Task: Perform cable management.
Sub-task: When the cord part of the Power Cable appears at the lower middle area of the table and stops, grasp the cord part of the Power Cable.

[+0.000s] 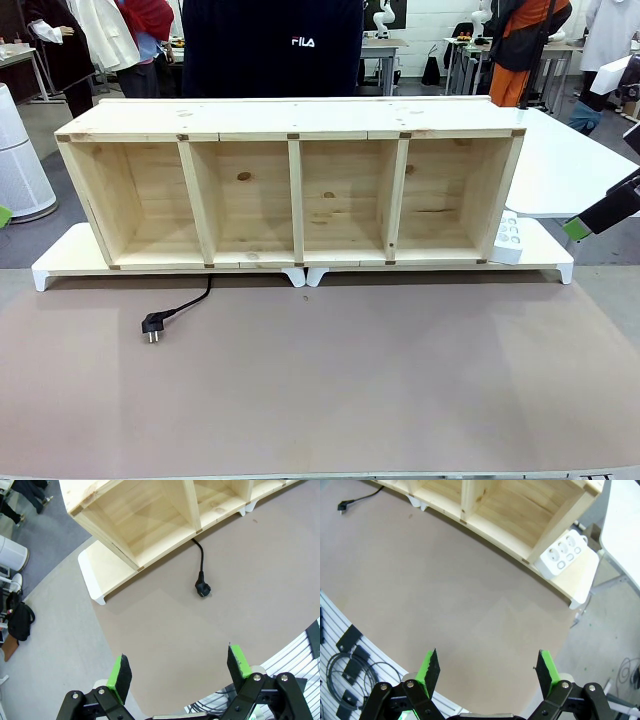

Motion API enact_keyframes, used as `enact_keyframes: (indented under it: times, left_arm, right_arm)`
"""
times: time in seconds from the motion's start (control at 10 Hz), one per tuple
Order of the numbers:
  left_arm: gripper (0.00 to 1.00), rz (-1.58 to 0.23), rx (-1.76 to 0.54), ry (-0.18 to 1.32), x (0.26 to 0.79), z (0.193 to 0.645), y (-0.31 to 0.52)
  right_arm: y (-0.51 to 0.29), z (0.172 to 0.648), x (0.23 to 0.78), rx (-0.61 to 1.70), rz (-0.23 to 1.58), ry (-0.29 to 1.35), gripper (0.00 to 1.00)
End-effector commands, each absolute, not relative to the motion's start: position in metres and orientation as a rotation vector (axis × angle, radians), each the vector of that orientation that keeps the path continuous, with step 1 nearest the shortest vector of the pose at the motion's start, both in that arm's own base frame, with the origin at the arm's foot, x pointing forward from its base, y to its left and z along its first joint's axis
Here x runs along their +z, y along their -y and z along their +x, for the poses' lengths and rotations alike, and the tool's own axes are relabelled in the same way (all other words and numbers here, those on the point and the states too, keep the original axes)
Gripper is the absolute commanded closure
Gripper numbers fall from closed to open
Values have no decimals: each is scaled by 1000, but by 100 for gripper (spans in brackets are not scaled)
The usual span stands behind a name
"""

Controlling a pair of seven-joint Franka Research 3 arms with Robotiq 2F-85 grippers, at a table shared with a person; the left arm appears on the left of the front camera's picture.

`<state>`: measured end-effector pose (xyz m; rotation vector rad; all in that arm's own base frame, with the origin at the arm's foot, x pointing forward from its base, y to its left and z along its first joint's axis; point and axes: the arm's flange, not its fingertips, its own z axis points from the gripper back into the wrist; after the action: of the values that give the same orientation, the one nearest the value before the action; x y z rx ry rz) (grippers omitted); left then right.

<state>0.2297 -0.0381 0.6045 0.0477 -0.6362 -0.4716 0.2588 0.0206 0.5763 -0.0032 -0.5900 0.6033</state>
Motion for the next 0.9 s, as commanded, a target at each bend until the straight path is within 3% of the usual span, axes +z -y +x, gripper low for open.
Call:
enact_keyframes:
  times: [0.0, 0.8]
  left_arm:
    - [0, 43, -474, 648, 606, 231, 40]
    - [0, 43, -474, 648, 606, 231, 40]
  right_arm:
    - [-22, 263, 576, 600, -5, 598, 0]
    - [-22, 263, 576, 600, -5, 598, 0]
